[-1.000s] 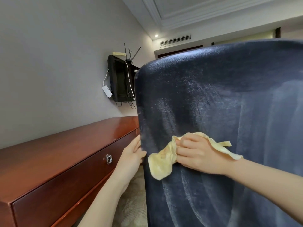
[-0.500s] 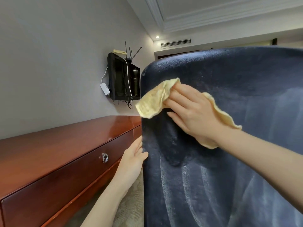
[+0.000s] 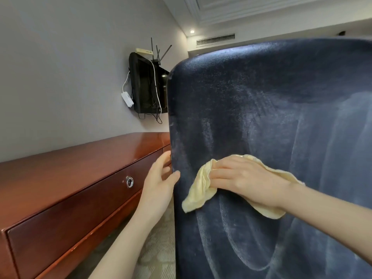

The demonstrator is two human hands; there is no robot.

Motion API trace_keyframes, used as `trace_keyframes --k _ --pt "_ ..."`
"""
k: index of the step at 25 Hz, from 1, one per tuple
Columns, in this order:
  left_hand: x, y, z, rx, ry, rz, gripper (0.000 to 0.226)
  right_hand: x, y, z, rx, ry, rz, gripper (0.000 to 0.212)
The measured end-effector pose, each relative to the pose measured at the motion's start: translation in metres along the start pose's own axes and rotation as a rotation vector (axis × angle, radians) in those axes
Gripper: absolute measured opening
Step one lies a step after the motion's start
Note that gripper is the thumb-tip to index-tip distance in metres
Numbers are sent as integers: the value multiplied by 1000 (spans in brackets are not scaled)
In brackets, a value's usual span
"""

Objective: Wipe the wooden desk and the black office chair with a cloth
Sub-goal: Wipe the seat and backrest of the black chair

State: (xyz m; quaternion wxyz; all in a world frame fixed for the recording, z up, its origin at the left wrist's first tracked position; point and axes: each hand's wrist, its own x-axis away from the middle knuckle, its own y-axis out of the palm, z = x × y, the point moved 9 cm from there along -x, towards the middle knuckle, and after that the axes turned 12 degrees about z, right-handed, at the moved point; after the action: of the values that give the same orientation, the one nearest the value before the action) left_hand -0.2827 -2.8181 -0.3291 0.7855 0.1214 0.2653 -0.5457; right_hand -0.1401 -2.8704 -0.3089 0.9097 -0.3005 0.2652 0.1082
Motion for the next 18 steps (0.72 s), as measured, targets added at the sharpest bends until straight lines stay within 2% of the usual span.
trace_keyframes --k 2,3,5,8,10,12,14,18 --pt "10 -13 21 11 154 114 32 0 1 4 -147 88 -142 30" --pt "15 -16 32 52 212 119 25 -3 -2 8 -251 189 -171 27" --pt "28 -14 50 101 285 22 25 -12 -13 23 -451 432 -91 20" --pt "41 -7 56 45 302 -116 31 -25 -34 46 -591 700 138 11" --pt "47 -10 56 46 278 -103 32 -31 -41 56 -651 856 264 10" --pt "51 -11 55 78 233 -110 31 -35 -38 59 -703 996 334 21" --pt "53 -7 55 120 183 -168 30 -40 -32 54 -711 1081 371 32" --pt "58 8 41 167 -43 -322 29 -45 -21 43 -637 1189 364 42"
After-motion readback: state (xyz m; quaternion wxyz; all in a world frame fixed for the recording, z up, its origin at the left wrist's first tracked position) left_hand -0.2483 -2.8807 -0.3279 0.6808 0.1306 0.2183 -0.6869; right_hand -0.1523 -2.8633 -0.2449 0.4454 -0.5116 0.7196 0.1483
